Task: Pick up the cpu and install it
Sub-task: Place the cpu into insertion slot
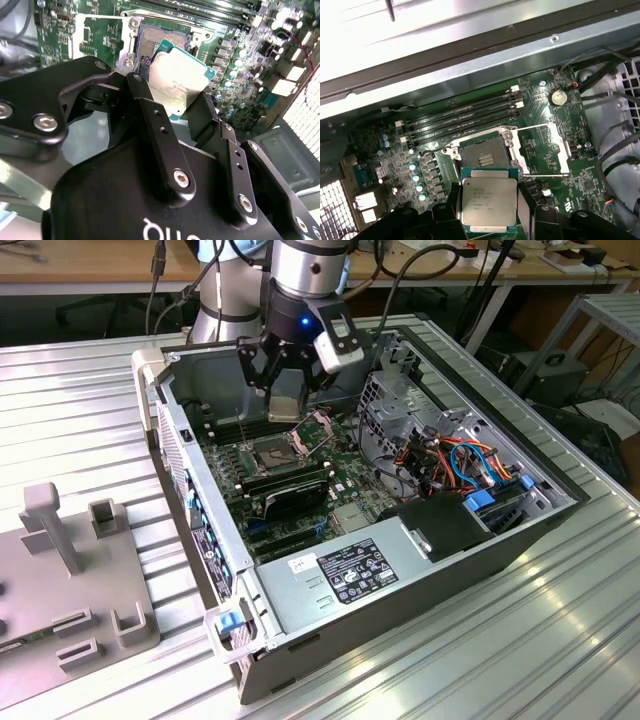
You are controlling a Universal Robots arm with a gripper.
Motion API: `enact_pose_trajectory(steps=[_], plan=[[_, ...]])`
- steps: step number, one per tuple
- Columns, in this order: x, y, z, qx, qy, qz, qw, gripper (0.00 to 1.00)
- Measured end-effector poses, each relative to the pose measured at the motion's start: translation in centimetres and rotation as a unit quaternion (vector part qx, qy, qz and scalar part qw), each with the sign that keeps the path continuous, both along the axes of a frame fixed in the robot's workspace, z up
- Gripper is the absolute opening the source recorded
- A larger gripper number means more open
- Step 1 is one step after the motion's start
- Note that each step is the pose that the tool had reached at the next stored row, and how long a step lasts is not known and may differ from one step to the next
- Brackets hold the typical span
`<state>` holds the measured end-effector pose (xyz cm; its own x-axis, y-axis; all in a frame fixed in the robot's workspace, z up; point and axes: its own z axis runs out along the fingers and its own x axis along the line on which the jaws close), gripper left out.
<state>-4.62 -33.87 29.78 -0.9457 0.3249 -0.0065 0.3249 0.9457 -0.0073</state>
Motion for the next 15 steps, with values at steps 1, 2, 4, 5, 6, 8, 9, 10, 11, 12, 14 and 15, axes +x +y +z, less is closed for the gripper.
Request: enact_pose_trajectory(steps=[1, 2, 4, 5, 6, 8, 9, 10, 11, 12, 14, 15], plan=[[0.00, 0.00, -0.01, 0.0000, 0.0000, -0.008, 0.99997, 0.55], [0.00, 0.00, -0.02, 0.0000, 0.0000, -0.019, 0.99983, 0.55], [0.00, 0.00, -0.05, 0.0000, 0.0000, -0.041, 0.99917, 0.55], [0.00, 0.00, -0.06, 0.0000, 0.0000, -0.052, 0.99866, 0.55], [0.00, 0.00, -0.06, 0.0000, 0.0000, -0.060, 0.99820, 0.55], [0.00, 0.00, -0.08, 0.0000, 0.0000, -0.078, 0.99698, 0.55], [0.00, 0.00, -0.09, 0.0000, 0.0000, -0.092, 0.99578, 0.55], [0.00, 0.00, -0.10, 0.0000, 0.0000, -0.102, 0.99480, 0.55], [0.00, 0.00, -0.11, 0.0000, 0.0000, -0.111, 0.99383, 0.55], [0.00, 0.00, -0.12, 0.0000, 0.0000, -0.126, 0.99207, 0.55], [0.00, 0.00, -0.14, 0.0000, 0.0000, -0.149, 0.98891, 0.55], [0.00, 0.00, -0.14, 0.0000, 0.0000, -0.158, 0.98742, 0.55]])
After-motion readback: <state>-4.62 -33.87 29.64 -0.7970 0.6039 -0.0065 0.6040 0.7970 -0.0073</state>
